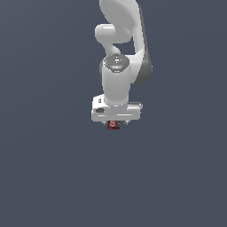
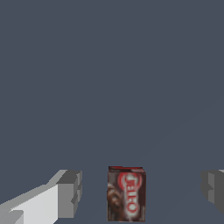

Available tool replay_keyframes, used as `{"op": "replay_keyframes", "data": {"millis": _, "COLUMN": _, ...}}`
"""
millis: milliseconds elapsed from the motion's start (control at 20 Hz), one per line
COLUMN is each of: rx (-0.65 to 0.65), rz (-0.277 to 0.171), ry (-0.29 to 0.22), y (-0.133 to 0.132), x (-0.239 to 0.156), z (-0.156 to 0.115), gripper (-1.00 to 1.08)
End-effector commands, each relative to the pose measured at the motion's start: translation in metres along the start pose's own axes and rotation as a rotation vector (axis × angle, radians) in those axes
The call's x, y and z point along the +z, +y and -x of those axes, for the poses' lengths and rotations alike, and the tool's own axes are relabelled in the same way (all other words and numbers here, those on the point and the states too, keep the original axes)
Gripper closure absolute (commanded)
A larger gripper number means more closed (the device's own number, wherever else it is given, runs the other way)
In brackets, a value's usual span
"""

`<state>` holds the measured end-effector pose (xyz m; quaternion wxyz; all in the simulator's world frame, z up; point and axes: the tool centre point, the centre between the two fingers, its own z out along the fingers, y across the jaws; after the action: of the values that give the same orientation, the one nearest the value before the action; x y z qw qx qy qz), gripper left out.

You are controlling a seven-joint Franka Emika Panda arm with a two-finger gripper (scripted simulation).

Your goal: Pick up the object and move it to a goal position.

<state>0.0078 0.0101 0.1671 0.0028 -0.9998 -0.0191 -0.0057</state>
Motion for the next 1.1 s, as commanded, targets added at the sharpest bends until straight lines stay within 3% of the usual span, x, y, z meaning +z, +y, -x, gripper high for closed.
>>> {"op": "replay_keyframes", "data": {"millis": 0, "rx": 0.000, "rz": 0.000, "ry": 0.000, "y": 0.000, "x": 0.000, "z": 0.000, "gripper": -0.92}}
{"op": "replay_keyframes", "data": {"millis": 500, "rx": 0.046, "rz": 0.005, "ry": -0.003, "y": 0.024, "x": -0.009, "z": -0.002, "gripper": -0.92}}
{"op": "replay_keyframes", "data": {"millis": 1050, "rx": 0.044, "rz": 0.005, "ry": -0.003, "y": 0.021, "x": 0.006, "z": 0.008, "gripper": -0.92}}
